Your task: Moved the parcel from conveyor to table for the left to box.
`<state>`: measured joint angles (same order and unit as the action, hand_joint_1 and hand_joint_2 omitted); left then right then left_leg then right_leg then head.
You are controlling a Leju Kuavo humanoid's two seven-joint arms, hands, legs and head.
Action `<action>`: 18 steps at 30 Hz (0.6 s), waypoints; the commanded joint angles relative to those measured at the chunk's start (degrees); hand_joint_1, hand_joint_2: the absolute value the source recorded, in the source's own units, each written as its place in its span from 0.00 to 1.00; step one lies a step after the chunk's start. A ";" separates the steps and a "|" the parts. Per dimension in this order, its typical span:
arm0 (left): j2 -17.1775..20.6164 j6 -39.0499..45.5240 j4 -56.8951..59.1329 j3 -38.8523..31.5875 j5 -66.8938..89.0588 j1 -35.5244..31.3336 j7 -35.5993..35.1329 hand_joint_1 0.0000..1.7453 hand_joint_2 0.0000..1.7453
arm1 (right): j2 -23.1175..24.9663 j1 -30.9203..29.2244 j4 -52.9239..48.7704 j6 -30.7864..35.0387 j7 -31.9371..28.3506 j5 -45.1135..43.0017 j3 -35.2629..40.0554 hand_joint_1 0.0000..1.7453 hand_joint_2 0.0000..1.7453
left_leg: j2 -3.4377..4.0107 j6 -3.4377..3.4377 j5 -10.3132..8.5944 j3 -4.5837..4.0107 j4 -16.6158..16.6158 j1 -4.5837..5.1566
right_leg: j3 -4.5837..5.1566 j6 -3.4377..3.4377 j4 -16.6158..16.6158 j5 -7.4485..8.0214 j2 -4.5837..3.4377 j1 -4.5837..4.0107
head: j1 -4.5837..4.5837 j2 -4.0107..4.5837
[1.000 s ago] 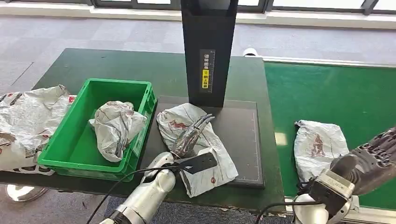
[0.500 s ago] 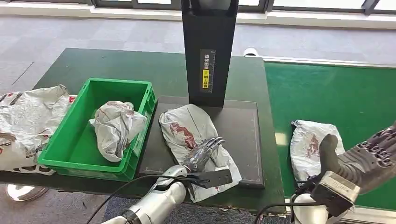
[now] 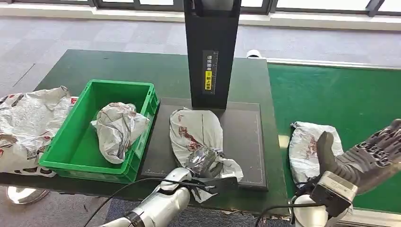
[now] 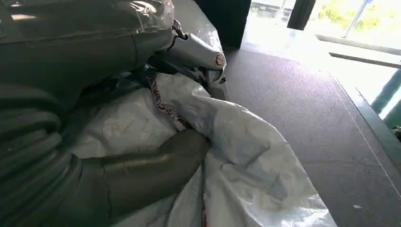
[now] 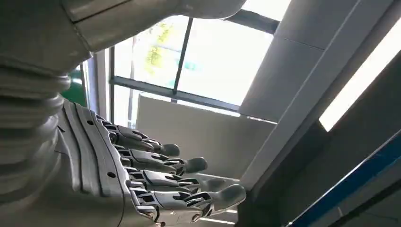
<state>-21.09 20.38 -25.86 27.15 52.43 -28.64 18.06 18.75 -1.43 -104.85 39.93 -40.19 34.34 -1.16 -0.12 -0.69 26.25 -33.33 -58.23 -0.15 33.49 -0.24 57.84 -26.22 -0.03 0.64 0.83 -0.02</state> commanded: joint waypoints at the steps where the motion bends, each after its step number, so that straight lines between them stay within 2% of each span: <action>1: 1.86 12.25 0.35 1.80 6.50 -1.08 -6.44 1.00 1.00 | 1.25 -0.80 1.63 0.07 0.19 0.21 0.51 0.00 1.00 | 0.13 -0.02 0.01 0.09 0.09 -0.02 | -0.04 0.03 -0.08 0.03 -0.11 -0.02 | 0.00 0.00; 3: 2.18 15.11 -0.55 2.25 8.73 -1.45 -8.57 1.00 1.00 | 1.25 -0.55 1.36 0.07 0.19 0.26 0.50 0.00 1.00 | 0.12 -0.02 0.01 0.06 0.05 -0.01 | 0.01 0.03 -0.06 0.02 -0.13 -0.02 | 0.02 0.00; 15: 2.18 15.11 -0.55 2.25 8.73 -1.45 -8.57 1.00 1.00 | 1.25 -0.55 1.36 0.07 0.19 0.26 0.50 0.00 1.00 | 0.12 -0.02 0.00 0.09 0.12 -0.05 | -0.07 0.04 -0.16 0.05 -0.11 -0.05 | 0.02 0.00; 16: 3.39 19.62 -8.08 1.67 15.99 0.38 -13.26 1.00 1.00 | 1.25 -0.28 0.90 0.07 0.19 0.38 0.26 0.00 1.00 | 0.10 -0.01 0.01 0.03 0.07 -0.03 | 0.00 0.03 -0.08 0.03 -0.09 -0.03 | 0.02 0.00; 18: 3.99 19.62 -24.24 -3.18 26.47 4.98 -14.28 1.00 1.00 | 1.25 0.18 0.33 0.07 0.19 0.48 0.03 0.00 1.00 | 0.10 -0.02 0.00 0.06 0.09 -0.03 | -0.01 0.04 -0.10 0.04 -0.09 -0.03 | 0.02 0.00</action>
<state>-20.92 36.20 -27.52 27.15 61.77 -28.54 9.33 18.71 -1.43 -104.85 40.00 -40.19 34.82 -0.94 -0.13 -0.68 26.25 -33.39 -58.23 -0.15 33.56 -0.24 57.84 -26.22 -0.03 0.65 0.85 -0.02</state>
